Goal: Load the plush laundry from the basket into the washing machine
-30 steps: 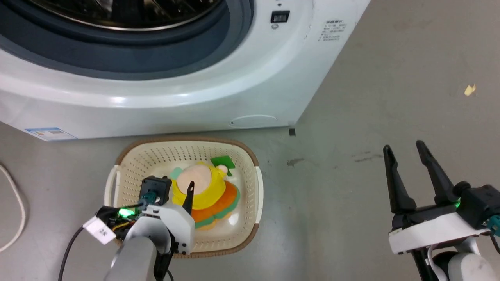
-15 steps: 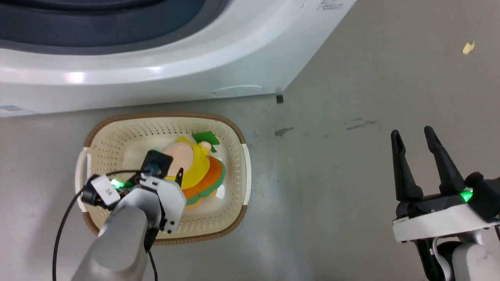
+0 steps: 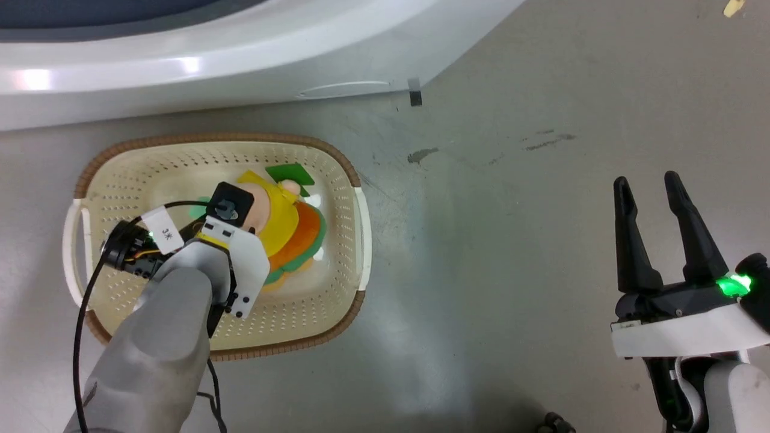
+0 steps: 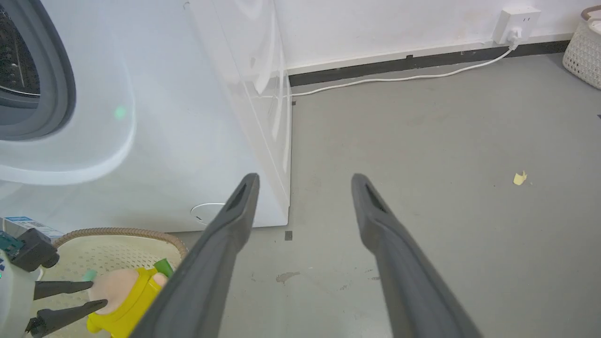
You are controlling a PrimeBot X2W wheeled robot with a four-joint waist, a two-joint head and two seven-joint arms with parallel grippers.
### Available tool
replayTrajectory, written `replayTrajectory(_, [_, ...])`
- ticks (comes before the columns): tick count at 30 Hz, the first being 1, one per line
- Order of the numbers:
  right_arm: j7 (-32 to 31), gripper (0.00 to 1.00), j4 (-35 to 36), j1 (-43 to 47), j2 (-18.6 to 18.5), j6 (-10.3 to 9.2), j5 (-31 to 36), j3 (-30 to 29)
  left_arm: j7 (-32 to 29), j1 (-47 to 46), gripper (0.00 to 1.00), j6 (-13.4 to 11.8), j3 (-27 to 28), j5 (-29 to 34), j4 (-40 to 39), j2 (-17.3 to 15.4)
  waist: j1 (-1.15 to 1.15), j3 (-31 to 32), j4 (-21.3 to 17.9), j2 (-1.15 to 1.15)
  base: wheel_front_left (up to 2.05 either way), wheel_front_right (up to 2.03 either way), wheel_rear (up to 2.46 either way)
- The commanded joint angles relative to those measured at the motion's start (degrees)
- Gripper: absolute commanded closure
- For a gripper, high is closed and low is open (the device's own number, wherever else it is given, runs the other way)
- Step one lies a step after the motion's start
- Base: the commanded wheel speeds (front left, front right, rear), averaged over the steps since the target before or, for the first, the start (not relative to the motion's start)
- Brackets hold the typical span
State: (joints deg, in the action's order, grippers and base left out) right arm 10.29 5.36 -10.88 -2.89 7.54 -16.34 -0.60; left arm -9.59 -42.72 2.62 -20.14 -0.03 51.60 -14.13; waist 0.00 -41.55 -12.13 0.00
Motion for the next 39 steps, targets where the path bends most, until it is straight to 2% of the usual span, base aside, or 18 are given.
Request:
replayTrajectory(1, [0.62,0.0,0.4,-0.98,0.01,-0.04,-0.63,-0.05,-0.65,-2.14,0.0,-0.1,-0.91,-0.03,1.79,-0.49,0.0,-1.58,-0.53,0.0,0.0,0.0,0.0])
replayTrajectory(6, [1.22,0.0,0.6,-1.54,0.01,-0.04,-1.56,-0.18,-2.25,-5.12,0.0,1.0,-2.86,-0.12,4.81,-0.73,0.0,-4.29,-0.99,0.0,0.0,0.0,0.0])
replayTrajectory(12, [1.93,0.0,1.18,-2.43,0.02,-0.04,-2.48,-0.31,-2.2,-8.45,0.0,0.64,-4.73,-0.42,8.34,-0.86,0.0,-7.25,-1.47,0.0,0.0,0.0,0.0])
replayTrajectory(13, [2.05,0.0,1.26,-2.55,0.02,-0.04,-2.64,-0.31,-2.34,-8.86,0.64,0.85,-5.0,-0.59,8.94,-0.91,0.0,-7.73,-1.58,0.0,0.0,0.0,0.0])
replayTrajectory(14, [2.17,0.0,1.29,-2.69,0.02,-0.04,-2.82,-0.29,-2.37,-9.24,1.0,1.15,-5.36,-0.7,9.54,-1.03,0.0,-8.21,-1.69,0.0,0.0,0.0,0.0])
replayTrajectory(19, [2.77,0.0,1.06,-3.98,0.02,-0.05,-3.89,0.08,-1.52,-11.11,1.0,1.55,-6.91,-1.18,12.52,-2.13,0.0,-10.08,-2.48,0.0,0.0,0.0,0.0])
replayTrajectory(27, [3.72,0.0,0.06,-6.66,0.02,-0.05,-4.83,0.34,1.66,-12.43,1.0,0.07,-7.99,-3.27,17.28,-2.99,0.0,-8.88,-3.64,0.0,0.0,0.0,0.0])
replayTrajectory(32, [4.56,0.0,-2.18,-6.24,0.02,-0.05,-3.22,-0.48,6.2,-10.36,1.0,0.97,-9.09,-5.77,21.45,-2.19,0.0,-1.25,-2.99,0.0,0.0,0.0,0.0])
replayTrajectory(39, [4.71,0.0,-4.69,-3.18,0.02,-0.05,-2.55,-0.89,15.82,-3.58,1.0,2.02,-5.34,-11.81,21.98,0.74,0.0,10.11,-0.6,0.0,0.0,0.0,0.0])
